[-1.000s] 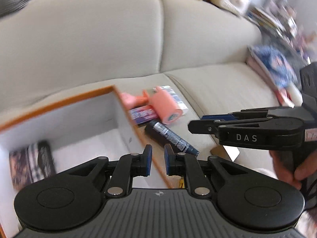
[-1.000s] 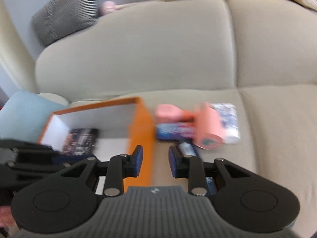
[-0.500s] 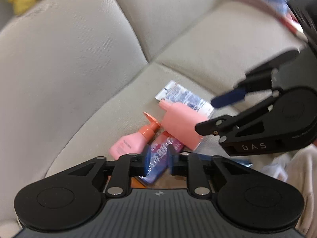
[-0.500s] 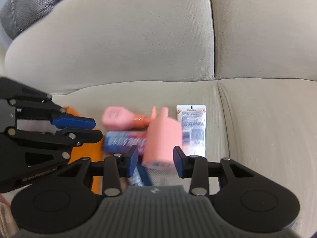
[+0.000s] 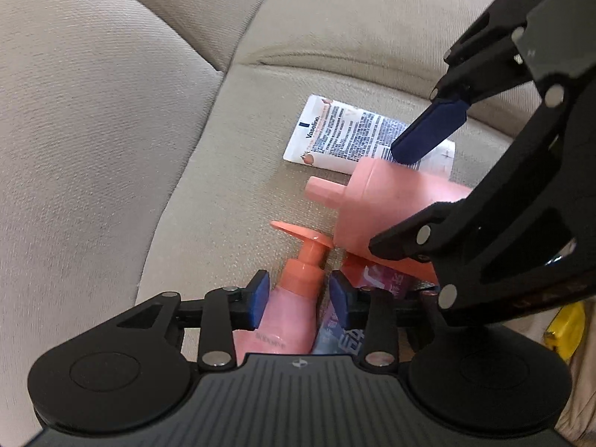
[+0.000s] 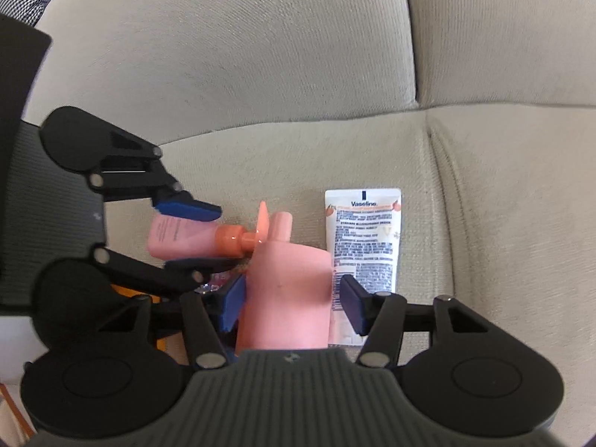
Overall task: Organize rigid objects
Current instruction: 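Grasp the pink pump bottle with the left gripper while the right grasps the pink cup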
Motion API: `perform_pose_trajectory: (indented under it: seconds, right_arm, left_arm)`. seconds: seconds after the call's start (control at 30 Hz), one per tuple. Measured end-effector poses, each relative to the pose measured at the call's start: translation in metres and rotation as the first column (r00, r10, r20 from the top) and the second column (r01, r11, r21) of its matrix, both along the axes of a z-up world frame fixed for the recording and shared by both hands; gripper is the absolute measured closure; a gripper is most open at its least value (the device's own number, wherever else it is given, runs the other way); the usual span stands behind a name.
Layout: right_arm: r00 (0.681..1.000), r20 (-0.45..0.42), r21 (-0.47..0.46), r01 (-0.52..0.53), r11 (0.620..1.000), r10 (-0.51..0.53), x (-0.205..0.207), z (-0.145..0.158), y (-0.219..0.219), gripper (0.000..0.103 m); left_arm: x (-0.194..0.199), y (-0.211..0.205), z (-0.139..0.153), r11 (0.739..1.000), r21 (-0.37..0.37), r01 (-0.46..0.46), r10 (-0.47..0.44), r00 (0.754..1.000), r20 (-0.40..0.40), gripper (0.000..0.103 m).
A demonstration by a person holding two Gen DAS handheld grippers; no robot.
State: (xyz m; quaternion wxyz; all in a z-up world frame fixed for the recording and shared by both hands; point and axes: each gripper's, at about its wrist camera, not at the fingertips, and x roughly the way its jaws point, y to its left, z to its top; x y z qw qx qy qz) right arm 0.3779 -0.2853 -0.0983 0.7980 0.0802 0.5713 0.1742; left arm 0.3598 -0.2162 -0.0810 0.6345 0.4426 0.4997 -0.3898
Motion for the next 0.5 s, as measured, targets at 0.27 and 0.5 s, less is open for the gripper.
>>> perform_pose_trajectory:
  seconds: [0.27,0.5]
  right_arm:
    - [0.998,-0.054,0.028,0.014,1.0,-0.012,0.012,-0.006,0.006,0.047]
    - [1.0,-0.01,0.002,0.009,1.0,-0.009,-0.003,0.002,0.004,0.049]
  left_arm:
    - [0.0,0.006,-0.01,0.998,0.067,-0.002,0.001,1.0,0.02,0.063]
    - [-0.01,0.025,0.008,0.994,-0.008,-0.107,0.107,0.992,0.073,0.068]
